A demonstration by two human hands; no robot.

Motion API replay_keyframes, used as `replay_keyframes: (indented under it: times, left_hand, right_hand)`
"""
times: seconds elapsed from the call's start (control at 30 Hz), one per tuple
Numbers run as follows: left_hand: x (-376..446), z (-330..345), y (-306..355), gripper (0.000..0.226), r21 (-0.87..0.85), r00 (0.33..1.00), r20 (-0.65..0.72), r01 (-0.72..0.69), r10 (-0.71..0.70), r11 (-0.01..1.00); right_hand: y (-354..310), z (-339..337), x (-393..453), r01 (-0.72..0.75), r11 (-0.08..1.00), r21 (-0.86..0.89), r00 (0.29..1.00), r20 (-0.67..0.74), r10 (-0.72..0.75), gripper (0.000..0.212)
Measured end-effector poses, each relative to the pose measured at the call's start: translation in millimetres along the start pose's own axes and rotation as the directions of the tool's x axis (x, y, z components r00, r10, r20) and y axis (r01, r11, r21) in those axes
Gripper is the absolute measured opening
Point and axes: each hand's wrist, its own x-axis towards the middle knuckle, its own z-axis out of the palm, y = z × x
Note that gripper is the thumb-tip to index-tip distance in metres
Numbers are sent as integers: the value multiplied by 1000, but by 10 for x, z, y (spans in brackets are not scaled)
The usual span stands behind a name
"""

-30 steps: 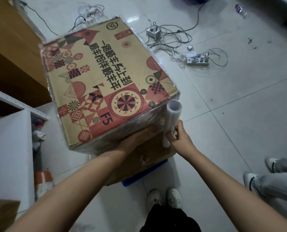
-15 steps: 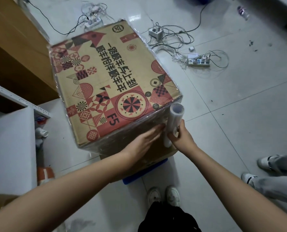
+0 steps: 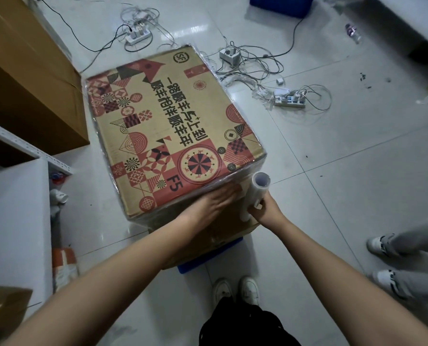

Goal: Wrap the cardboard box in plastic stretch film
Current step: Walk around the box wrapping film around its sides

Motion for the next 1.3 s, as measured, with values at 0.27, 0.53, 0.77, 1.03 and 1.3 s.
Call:
replay_keyframes:
  times: [0.27,0.53,0.77,1.03,1.3]
  left_hand:
    - [-185,-166,-173,80,190,998,-44,54,-46,980]
    - [-233,-142,-163,75,227,998,55,-43,31,973]
    - [-171,-65,-108,74,284,999,47,-29,16,958]
    - [-76,-97,92,89,-138,984,172,81,-57,987]
    - [100,-564,44,72,-40,962,264,83,-70,996]
  right_hand:
    - [-112,54,-68,-95,995,7,995,-13,95,48]
    - [-182,2,-48,-73,981,180,996,-36,80,62]
    - [-82,-390,192,70,994,-79,994,84,-63,53]
    - [-130,-857,446,302,942,-145,903,360,-234,50]
    - [-182,-930,571,293,949,-119,884,411,-222,55]
